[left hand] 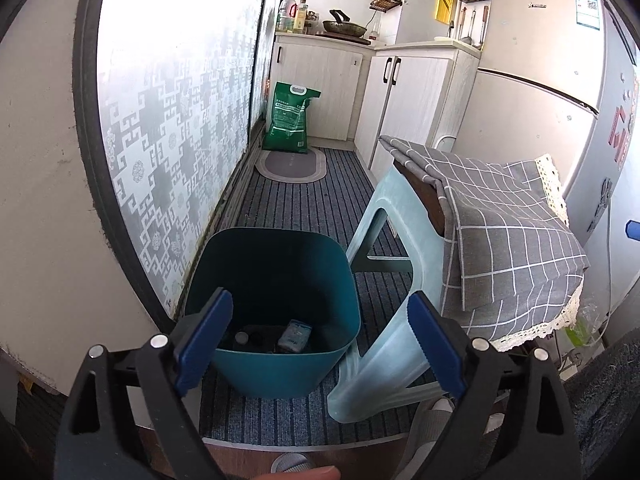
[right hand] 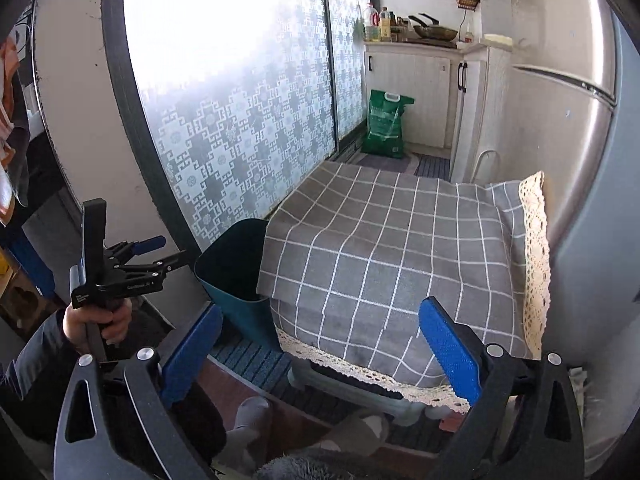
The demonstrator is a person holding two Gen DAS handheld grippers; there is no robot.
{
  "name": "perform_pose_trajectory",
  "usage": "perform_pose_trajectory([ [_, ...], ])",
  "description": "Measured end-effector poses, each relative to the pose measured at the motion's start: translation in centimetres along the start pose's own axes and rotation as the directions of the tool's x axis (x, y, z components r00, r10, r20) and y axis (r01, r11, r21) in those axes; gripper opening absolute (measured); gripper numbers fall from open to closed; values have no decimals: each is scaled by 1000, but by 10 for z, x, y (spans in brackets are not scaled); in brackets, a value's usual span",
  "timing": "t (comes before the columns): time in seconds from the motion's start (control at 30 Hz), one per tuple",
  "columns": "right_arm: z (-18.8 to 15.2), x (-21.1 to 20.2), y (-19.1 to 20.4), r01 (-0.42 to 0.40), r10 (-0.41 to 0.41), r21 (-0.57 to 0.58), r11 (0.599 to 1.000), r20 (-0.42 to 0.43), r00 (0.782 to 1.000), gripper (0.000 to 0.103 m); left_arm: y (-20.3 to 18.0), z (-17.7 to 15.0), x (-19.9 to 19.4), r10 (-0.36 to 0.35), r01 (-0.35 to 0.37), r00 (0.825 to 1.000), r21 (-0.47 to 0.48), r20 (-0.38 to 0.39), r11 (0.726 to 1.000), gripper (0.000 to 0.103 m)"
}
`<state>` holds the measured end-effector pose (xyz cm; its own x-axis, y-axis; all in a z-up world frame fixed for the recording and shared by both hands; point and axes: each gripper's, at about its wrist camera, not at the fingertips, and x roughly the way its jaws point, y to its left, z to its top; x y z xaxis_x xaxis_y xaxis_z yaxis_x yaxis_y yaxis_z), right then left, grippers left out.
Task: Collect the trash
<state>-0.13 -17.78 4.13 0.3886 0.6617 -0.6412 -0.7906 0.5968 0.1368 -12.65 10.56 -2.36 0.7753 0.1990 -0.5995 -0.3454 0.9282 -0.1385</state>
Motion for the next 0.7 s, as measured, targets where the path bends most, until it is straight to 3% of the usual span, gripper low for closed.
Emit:
perform_pose_trajectory([
  [0.7,0,-2,2,-29,29,8,1000,2,1000,100,-2,-1,-1,22,-22,1000,2,5,1000,92],
])
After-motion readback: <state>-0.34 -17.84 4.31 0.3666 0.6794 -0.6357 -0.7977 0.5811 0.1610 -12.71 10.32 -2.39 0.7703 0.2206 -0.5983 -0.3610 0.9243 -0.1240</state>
